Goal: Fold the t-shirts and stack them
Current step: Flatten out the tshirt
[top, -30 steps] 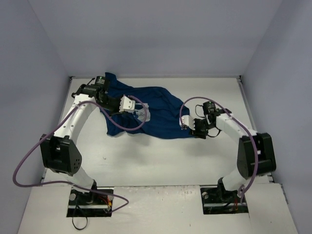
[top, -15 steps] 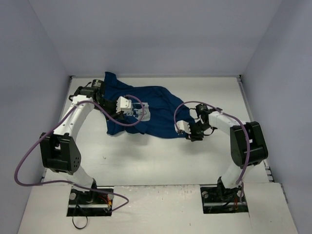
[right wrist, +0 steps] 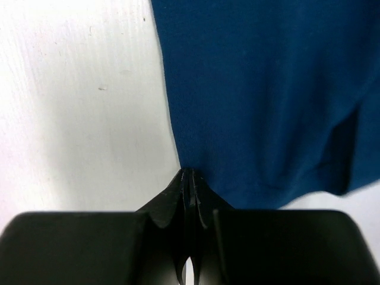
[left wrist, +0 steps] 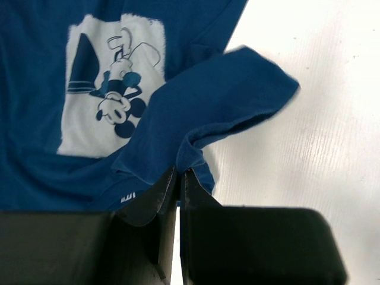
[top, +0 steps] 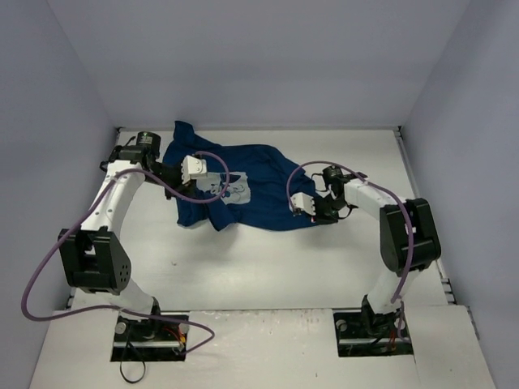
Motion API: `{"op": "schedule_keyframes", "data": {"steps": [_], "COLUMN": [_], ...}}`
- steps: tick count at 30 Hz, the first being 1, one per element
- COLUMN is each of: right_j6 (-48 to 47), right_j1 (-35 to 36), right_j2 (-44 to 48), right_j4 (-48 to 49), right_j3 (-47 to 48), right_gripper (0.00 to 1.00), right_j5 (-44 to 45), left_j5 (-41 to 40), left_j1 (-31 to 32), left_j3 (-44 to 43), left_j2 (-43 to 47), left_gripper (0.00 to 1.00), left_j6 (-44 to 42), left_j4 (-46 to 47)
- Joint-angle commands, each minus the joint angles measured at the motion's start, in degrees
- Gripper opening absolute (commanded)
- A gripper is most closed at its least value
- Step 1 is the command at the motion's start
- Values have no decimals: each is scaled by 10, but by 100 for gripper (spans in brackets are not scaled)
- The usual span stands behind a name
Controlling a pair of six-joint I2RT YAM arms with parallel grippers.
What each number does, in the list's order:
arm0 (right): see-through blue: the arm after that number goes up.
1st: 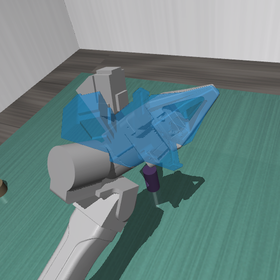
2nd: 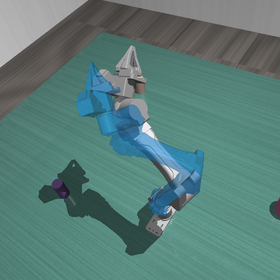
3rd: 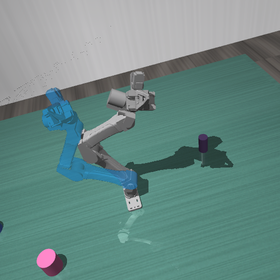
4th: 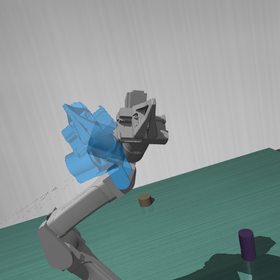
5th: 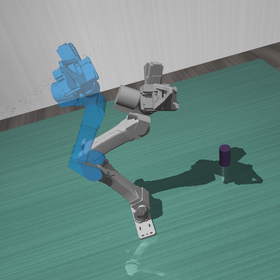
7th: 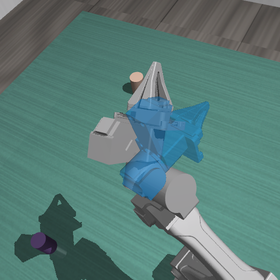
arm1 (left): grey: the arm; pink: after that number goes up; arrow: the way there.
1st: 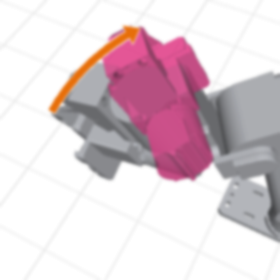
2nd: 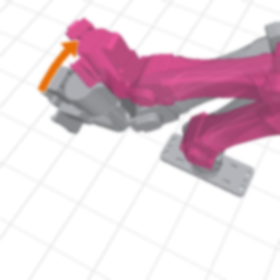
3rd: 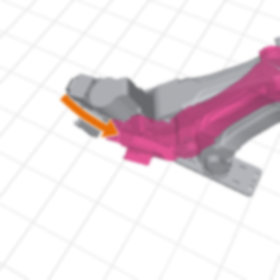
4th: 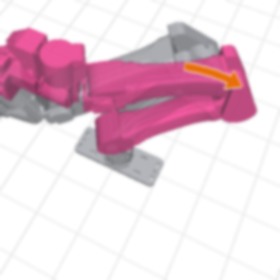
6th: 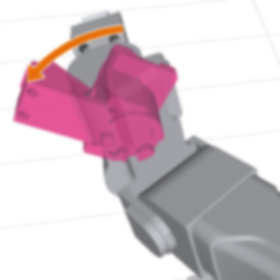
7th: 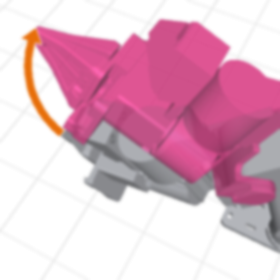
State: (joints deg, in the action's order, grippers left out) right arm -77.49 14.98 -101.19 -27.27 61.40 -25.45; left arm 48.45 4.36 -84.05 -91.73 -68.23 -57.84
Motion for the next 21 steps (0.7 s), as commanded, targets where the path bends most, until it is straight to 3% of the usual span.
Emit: {"op": "schedule_keyframes", "data": {"steps": [1, 10, 16, 21], "right_j6": [13, 60, 149, 238], "right_j1": [-2, 5, 3, -11], "right_j2": [82, 195, 326, 421], "right_j4": [-19, -71, -70, -67], "right_j3": [5, 27, 25, 76], "right_gripper": [0, 0, 0, 0], "right_j5": [-2, -43, -61, -66], "left_j5": [26, 31, 41, -6], "left_j1": [-10, -25, -70, -95], "left_j3": [-11, -24, -16, -1], "left_j2": [51, 112, 212, 325], "left_gripper": [0, 0, 0, 0], "left_j6": [9, 64, 175, 325], "left_j4": [-4, -5, 9, 103]}}
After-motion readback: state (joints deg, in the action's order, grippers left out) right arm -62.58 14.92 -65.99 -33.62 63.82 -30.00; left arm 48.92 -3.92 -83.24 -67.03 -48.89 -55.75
